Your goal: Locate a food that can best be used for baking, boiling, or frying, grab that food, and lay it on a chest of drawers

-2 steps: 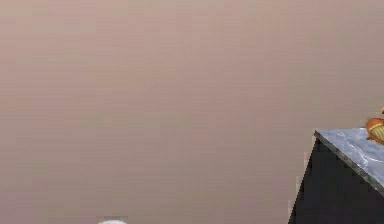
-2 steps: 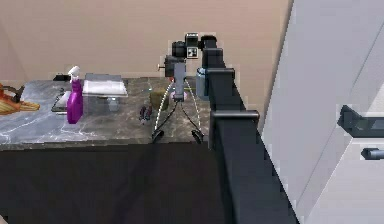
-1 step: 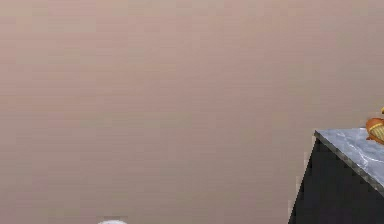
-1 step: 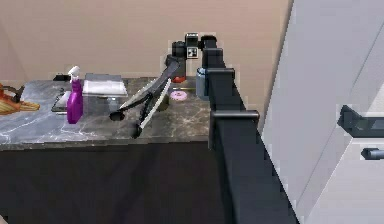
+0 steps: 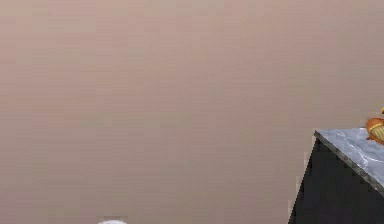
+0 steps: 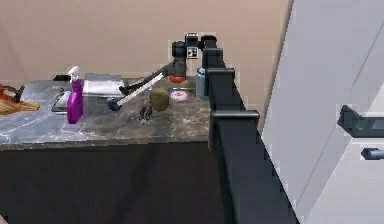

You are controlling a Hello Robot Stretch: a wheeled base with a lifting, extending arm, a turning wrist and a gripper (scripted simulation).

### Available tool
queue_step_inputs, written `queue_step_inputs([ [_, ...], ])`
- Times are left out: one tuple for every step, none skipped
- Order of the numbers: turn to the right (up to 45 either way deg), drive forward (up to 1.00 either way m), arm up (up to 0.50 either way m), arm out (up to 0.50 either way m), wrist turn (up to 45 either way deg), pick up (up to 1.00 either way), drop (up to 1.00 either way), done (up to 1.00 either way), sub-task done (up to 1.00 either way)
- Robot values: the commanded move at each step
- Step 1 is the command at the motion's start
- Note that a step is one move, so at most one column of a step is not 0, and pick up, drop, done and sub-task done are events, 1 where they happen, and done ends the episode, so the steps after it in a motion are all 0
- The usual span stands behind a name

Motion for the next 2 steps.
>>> queue_step_inputs([
  [0.0,0.0,0.0,0.0,45.0,0.0,0.0,0.0,0.0],
  [0.0,0.0,0.0,0.0,9.0,0.0,0.0,0.0,0.0],
])
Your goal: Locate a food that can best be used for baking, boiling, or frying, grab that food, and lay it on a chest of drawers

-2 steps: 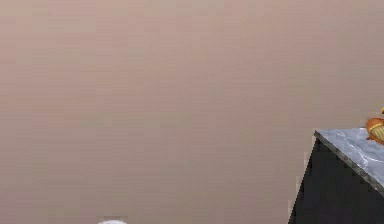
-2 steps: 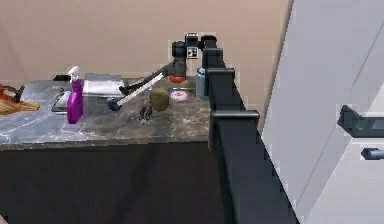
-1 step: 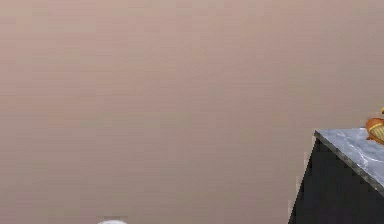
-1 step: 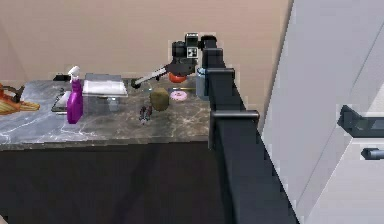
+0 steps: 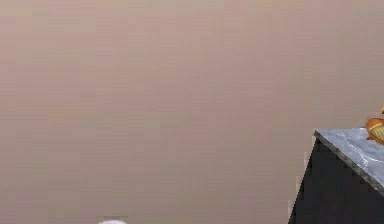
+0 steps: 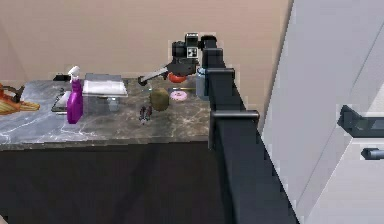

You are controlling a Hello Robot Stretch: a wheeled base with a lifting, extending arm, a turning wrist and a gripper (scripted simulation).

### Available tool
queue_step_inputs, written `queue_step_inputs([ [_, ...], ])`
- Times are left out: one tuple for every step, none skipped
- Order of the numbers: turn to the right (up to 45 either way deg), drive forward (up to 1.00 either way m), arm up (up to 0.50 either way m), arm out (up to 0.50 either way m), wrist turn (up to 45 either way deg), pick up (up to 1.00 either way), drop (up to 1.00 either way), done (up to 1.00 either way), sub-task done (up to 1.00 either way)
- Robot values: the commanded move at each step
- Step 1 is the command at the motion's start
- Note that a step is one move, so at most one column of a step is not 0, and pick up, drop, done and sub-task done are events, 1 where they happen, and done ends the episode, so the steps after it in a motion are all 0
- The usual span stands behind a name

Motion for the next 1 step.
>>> queue_step_inputs([
  [0.0,0.0,-0.12,0.0,0.0,0.0,0.0,0.0,0.0],
])
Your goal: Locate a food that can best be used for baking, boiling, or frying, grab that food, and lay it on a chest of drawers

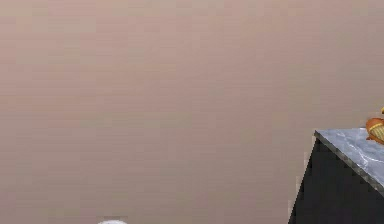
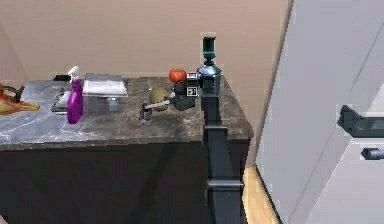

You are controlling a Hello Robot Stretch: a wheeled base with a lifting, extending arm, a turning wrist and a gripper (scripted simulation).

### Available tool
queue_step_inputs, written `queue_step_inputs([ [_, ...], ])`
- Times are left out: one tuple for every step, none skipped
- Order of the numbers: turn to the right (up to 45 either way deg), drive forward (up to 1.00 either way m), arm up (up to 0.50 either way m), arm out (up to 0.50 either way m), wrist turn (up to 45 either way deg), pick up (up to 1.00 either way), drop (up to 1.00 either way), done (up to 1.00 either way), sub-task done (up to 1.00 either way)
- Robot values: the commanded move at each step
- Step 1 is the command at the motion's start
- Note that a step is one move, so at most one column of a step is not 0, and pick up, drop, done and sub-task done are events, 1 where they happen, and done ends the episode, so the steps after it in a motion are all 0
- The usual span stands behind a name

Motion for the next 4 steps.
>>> queue_step_inputs([
  [0.0,0.0,0.0,0.0,0.0,1.0,0.0,0.0,0.0],
  [0.0,0.0,0.1,0.0,0.0,0.0,0.0,0.0,0.0],
  [0.0,0.0,0.02,0.0,0.0,0.0,0.0,0.0,0.0],
  [0.0,0.0,0.0,0.0,-45.0,0.0,0.0,0.0,0.0],
])
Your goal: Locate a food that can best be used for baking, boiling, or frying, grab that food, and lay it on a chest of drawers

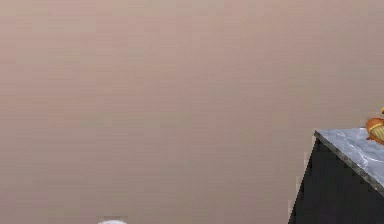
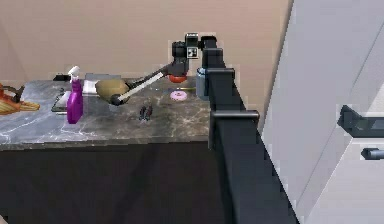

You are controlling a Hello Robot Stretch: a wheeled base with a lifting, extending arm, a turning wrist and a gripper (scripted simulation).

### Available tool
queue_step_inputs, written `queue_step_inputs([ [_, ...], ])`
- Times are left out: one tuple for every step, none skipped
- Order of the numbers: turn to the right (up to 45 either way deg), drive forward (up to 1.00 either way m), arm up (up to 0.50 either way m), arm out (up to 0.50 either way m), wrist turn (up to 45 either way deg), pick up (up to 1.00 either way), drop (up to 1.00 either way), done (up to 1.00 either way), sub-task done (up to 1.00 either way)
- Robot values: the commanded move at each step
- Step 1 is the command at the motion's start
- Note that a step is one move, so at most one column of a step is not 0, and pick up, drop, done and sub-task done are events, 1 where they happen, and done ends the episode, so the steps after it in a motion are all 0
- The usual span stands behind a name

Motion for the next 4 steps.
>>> queue_step_inputs([
  [0.0,0.0,0.0,0.0,-45.0,0.0,0.0,0.0,0.0],
  [0.0,0.0,0.0,0.0,-3.0,0.0,0.0,0.0,0.0],
  [0.0,0.0,0.0,-0.48,0.0,0.0,0.0,0.0,0.0],
  [-45.0,0.0,0.0,0.0,0.0,0.0,0.0,0.0,0.0],
])
